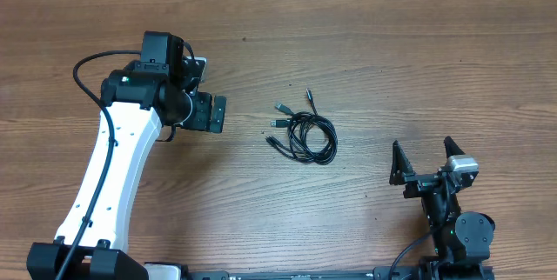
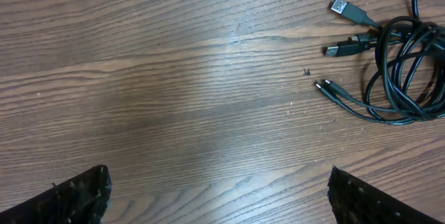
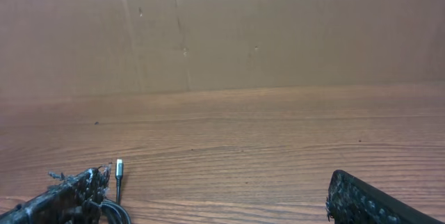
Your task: Untangle cables
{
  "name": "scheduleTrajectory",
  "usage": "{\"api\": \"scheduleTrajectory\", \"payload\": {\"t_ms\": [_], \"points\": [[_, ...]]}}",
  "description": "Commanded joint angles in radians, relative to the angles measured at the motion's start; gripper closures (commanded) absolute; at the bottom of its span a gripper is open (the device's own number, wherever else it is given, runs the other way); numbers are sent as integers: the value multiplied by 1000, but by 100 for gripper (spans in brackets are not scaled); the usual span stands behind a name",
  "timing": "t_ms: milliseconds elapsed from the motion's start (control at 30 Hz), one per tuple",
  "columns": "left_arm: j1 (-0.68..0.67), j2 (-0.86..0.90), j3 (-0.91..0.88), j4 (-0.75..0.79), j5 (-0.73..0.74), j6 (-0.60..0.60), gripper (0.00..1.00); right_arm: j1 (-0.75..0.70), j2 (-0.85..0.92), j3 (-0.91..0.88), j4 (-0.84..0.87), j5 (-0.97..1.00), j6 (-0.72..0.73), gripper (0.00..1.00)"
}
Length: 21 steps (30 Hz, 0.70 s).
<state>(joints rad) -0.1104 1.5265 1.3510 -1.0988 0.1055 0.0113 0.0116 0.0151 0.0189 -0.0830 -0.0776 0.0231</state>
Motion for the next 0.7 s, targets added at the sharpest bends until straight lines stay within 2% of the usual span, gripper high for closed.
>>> {"api": "scheduleTrajectory", "payload": {"t_ms": [0, 667], "points": [[3, 5, 13, 3, 19, 19, 0, -6, -2, -11, 3, 10, 4, 0], [3, 6, 13, 3, 27, 19, 0, -6, -2, -11, 3, 9, 4, 0]]}}
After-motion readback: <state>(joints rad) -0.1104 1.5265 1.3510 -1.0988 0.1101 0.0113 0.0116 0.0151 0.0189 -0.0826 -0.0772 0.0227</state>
